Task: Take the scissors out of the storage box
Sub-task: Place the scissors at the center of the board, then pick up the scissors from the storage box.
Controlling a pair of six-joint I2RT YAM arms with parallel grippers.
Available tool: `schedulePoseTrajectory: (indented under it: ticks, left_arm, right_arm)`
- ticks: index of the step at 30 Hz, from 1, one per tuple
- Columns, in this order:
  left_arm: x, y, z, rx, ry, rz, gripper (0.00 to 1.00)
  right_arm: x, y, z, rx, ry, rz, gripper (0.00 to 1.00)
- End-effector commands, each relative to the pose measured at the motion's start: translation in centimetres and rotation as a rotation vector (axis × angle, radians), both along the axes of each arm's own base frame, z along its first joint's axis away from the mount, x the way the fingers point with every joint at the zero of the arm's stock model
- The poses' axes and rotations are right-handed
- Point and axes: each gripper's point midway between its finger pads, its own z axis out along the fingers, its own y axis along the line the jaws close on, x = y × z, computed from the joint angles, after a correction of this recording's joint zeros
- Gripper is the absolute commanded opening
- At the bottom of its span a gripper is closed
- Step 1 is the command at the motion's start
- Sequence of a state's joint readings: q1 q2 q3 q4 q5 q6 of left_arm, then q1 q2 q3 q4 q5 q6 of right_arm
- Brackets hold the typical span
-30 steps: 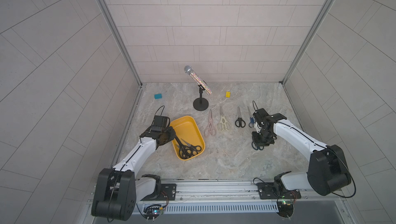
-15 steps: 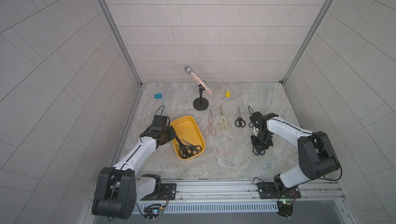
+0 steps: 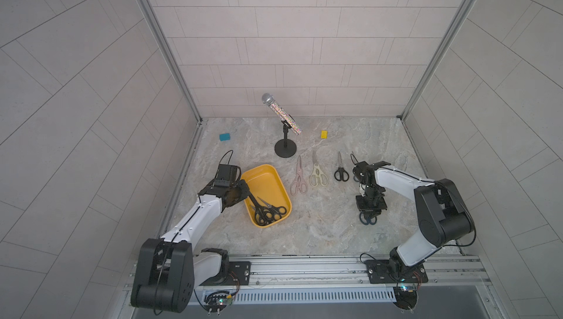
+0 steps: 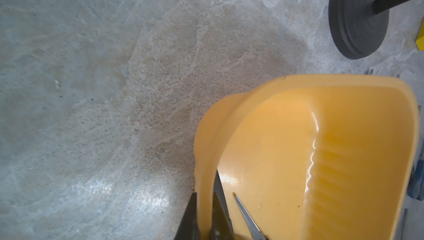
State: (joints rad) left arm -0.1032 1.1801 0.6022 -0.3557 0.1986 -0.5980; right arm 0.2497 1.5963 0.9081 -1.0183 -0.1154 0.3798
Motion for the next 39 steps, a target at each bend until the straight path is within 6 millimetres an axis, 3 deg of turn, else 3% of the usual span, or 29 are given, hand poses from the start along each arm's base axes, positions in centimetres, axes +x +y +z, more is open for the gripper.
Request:
schedulePoseTrajectory:
  ticks: [1, 4, 8, 10, 15, 18, 25, 32, 39]
  left_arm:
    - [1.4, 0.0, 1.8, -0.01, -0.069, 0.01, 0.0]
    - [1.3, 0.0, 1.6, -0.01, -0.059, 0.006, 0.0]
    - [1.3, 0.1, 1.7, -0.008, -0.065, 0.008, 0.0]
    - [1.4, 0.0, 1.8, -0.012, -0.075, 0.007, 0.0]
    - [1.5, -0.2, 1.7, -0.018, -0.073, -0.002, 0.0]
    - [1.6, -0.3, 1.6, -0.024, -0.076, -0.003, 0.0]
    - [2.1, -0.5, 2.3, -0.043, -0.127, -0.005, 0.0]
    - [2.6, -1.0, 3.0, -0.076, -0.19, -0.005, 0.0]
    - [2.6, -0.6, 3.4, -0.045, -0.2, -0.008, 0.0]
  right_arm:
    - [0.2, -0.4, 1.4, -0.013, -0.049, 0.003, 0.3]
    - [0.9, -0.3, 2.7, -0.002, -0.114, 0.005, 0.41]
    - [2.1, 0.1, 5.0, 0.018, -0.188, 0.007, 0.42]
    - [3.3, 1.3, 6.3, 0.056, -0.249, 0.022, 0.42]
    - [6.9, 7.6, 10.2, 0.242, -0.468, 0.074, 0.41]
    - [8.4, 12.6, 12.6, 0.346, -0.591, 0.155, 0.39]
    - [8.6, 24.1, 16.1, 0.551, -0.733, 0.358, 0.37]
    - [6.3, 32.2, 14.9, 0.657, -0.692, 0.526, 0.37]
    - [4.8, 36.1, 11.6, 0.614, -0.615, 0.672, 0.36]
